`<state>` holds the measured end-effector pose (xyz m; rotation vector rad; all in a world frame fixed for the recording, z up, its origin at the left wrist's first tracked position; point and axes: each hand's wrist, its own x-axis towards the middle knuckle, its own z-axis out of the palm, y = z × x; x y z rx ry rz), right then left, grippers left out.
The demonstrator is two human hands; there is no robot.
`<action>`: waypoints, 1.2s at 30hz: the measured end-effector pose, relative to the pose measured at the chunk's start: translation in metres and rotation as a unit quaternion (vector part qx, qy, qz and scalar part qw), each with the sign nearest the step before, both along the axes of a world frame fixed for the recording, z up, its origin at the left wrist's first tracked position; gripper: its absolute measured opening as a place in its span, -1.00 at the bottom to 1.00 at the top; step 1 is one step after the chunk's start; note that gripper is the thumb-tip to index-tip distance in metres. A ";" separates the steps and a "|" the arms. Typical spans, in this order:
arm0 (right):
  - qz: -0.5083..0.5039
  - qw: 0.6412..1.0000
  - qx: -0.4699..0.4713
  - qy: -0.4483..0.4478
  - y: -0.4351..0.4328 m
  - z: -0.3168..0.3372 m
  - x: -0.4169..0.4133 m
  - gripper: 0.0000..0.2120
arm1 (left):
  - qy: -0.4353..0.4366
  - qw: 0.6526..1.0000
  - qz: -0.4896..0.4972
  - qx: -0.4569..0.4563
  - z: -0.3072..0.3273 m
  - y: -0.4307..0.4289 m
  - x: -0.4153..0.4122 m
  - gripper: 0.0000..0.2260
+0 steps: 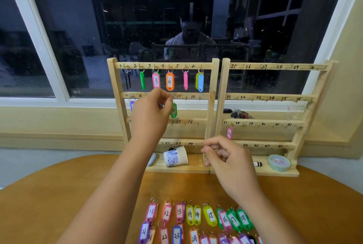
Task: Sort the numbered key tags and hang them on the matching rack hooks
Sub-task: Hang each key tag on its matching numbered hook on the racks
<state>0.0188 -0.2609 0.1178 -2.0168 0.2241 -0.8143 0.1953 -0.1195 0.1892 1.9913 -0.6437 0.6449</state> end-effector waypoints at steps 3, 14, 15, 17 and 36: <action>0.006 1.000 0.001 0.006 0.001 -0.002 0.000 -0.82 | -0.046 0.999 0.010 0.017 0.002 -0.003 0.002 -0.93; 0.010 1.000 0.009 0.018 0.000 -0.007 -0.002 -0.80 | -0.026 0.999 -0.003 0.022 -0.016 0.006 0.004 -0.88; 0.010 1.000 0.009 0.019 0.000 -0.007 -0.001 -0.80 | -0.021 1.000 -0.006 0.022 -0.021 0.010 0.001 -0.86; 0.013 1.000 0.010 0.022 -0.001 -0.009 0.000 -0.80 | -0.007 1.000 -0.011 0.020 -0.033 0.020 -0.003 -0.87; 0.097 0.970 -0.100 0.200 0.031 -0.066 0.018 -0.89 | 0.292 0.936 -0.101 0.169 -0.180 0.112 -0.043 -0.92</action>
